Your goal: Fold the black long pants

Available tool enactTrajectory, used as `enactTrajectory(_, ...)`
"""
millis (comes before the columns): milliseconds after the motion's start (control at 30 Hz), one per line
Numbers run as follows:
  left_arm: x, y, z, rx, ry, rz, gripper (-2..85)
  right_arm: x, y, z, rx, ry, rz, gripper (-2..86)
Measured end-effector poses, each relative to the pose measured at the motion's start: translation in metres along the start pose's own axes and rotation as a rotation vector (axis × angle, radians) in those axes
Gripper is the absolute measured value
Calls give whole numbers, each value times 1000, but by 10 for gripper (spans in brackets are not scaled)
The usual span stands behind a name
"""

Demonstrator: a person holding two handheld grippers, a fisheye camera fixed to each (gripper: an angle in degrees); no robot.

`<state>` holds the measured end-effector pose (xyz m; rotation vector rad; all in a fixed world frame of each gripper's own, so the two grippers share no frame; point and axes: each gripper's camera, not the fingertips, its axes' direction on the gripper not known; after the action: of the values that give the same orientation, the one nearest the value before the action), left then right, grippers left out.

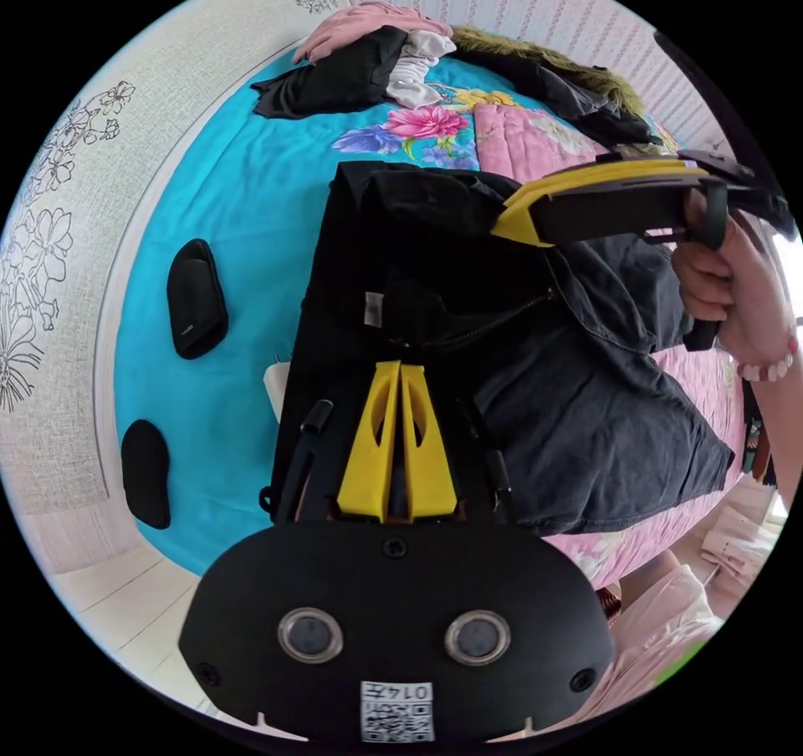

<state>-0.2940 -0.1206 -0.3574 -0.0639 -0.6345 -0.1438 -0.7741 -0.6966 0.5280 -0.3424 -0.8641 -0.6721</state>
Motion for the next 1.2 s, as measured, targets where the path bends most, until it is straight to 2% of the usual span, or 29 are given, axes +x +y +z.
enactTrajectory(100,-2,12,-15,51,-17,-36,-10,17,11,-10,35,-52,54,25)
enactTrajectory(200,-1,15,-29,188,115,-26,-10,17,19,-18,45,-42,39,28)
enactTrajectory(267,4,-4,-8,123,43,-18,-10,16,24,-21,45,-23,26,32)
enactTrajectory(367,-4,-18,20,66,123,-53,-10,9,32,-19,-24,18,-13,47)
enactTrajectory(467,-9,2,-11,170,2,-105,-10,0,42,-24,-85,98,-69,65)
enactTrajectory(633,-25,49,-49,283,-49,-169,-10,-4,63,-62,15,107,-85,68)
enactTrajectory(733,-26,60,-54,285,-68,-163,-10,-7,79,-81,58,8,-58,56)
enactTrajectory(833,-25,66,-53,279,-41,-151,-10,-18,103,-108,90,-150,-129,21)
enactTrajectory(967,-20,65,-47,263,-27,-124,-10,-5,118,-127,138,-62,-7,10)
enactTrajectory(1033,-17,62,-44,252,-9,-116,-10,-3,117,-120,61,-62,13,16)
enactTrajectory(1133,-9,53,-38,225,36,-92,-10,-5,127,-88,-149,47,21,61)
enactTrajectory(1200,-1,47,-40,223,44,-62,-10,-7,142,-103,-120,6,54,83)
